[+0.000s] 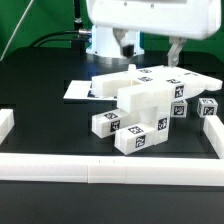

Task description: Assemble chair

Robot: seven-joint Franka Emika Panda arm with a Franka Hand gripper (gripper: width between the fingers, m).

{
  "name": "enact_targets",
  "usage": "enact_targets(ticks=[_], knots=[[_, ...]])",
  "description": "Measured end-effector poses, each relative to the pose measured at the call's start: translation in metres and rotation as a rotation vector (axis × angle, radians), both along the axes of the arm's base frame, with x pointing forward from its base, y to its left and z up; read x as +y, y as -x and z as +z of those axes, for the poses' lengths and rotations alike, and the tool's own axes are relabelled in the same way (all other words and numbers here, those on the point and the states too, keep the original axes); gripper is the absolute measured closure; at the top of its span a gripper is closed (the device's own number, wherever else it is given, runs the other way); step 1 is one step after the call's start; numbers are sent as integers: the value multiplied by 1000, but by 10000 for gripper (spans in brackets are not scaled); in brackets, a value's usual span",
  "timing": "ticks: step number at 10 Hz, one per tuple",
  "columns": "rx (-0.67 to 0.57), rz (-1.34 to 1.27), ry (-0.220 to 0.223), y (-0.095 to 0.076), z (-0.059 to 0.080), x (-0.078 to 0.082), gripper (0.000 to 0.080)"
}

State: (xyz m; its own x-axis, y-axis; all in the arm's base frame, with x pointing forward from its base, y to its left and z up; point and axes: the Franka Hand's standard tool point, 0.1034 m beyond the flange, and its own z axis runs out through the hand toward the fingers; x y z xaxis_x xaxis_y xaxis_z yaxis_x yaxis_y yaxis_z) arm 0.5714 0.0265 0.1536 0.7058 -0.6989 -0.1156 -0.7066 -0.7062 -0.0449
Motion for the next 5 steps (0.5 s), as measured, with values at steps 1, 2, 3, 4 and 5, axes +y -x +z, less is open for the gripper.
enact_targets(ticks=[1,2,3,4,5], knots=[[10,-30,-7,4,6,5,151],[5,6,-8,4,4,4,151],[6,14,-7,4,3,4,151],[1,55,-9,4,2,4,151],[-23,204,-7,4,2,5,151]])
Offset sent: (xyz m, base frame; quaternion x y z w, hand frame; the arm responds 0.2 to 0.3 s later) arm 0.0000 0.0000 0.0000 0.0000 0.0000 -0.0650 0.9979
